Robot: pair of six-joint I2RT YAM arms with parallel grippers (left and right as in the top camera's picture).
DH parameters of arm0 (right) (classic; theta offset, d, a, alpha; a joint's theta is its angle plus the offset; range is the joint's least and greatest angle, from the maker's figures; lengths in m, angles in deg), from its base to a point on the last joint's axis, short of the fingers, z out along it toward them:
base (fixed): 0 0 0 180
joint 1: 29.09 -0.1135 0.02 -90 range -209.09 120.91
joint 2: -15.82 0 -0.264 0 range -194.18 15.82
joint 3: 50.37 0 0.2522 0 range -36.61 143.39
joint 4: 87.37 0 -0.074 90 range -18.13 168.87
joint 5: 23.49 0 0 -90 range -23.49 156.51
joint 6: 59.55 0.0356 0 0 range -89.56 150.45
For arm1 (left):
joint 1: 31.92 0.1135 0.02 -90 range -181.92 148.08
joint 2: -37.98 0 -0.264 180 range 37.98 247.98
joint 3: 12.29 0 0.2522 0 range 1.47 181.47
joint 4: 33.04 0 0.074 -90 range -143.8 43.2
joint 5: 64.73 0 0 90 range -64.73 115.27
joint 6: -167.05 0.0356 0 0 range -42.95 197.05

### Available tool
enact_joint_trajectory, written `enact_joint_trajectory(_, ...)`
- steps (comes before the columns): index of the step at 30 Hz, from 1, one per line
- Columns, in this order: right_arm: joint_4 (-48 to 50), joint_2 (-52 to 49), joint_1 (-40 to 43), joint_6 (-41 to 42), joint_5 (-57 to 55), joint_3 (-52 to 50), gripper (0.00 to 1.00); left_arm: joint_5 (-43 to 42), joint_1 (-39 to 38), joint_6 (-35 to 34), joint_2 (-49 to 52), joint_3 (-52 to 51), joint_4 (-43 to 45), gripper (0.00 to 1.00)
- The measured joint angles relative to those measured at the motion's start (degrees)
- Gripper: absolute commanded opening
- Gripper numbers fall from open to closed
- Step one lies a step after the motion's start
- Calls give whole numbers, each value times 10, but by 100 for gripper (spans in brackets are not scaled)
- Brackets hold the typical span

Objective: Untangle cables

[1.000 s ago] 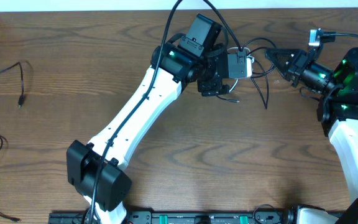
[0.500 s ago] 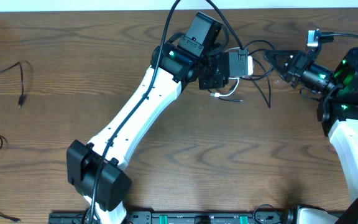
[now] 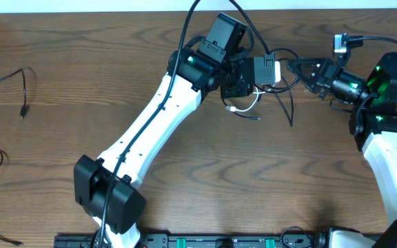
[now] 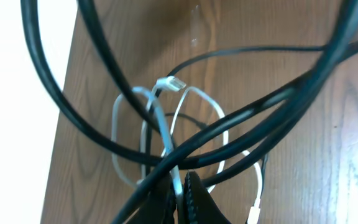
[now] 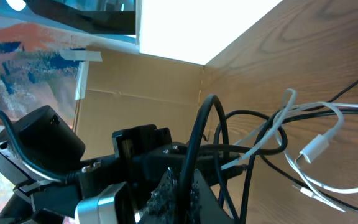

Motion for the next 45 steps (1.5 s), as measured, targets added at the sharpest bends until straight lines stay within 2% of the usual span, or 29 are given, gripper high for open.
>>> enact_joint_trajectory(8, -2, 0, 1, -7, -2, 0, 1, 68, 4, -2, 0, 0, 0, 7)
enact_joint_trajectory(12, -18, 0, 11, -29, -15, 0, 1, 98, 22, -23, 0, 0, 0, 7)
enact_joint_trajectory(17, -68, 0, 39, -71, -42, 0, 1, 118, 82, -70, -6, 0, 0, 7)
enact_joint_trajectory(21, -99, 0, 73, -104, -62, 0, 1, 132, 170, -121, -33, 0, -3, 7)
enact_joint_trajectory(27, -105, 0, 89, -123, -70, 0, 1, 127, 247, -177, -63, 0, -21, 7)
enact_joint_trajectory(33, -106, 0, 89, -129, -72, 0, 1, 64, 243, -185, -63, 0, -58, 9)
enact_joint_trajectory(34, -106, 0, 89, -129, -71, 0, 1, 51, 237, -179, -63, 0, -61, 16)
enact_joint_trajectory(37, -106, 0, 89, -129, -72, 0, 1, 20, 213, -163, -63, 0, -66, 49)
enact_joint_trajectory(38, -106, 0, 89, -129, -71, 0, 1, 12, 203, -160, -63, 0, -66, 57)
enact_joint_trajectory(42, -105, 0, 89, -129, -71, 0, 1, -7, 166, -157, -63, 0, -70, 64)
enact_joint_trajectory(45, -105, 0, 89, -129, -71, 0, 1, -13, 143, -155, -60, -1, -71, 65)
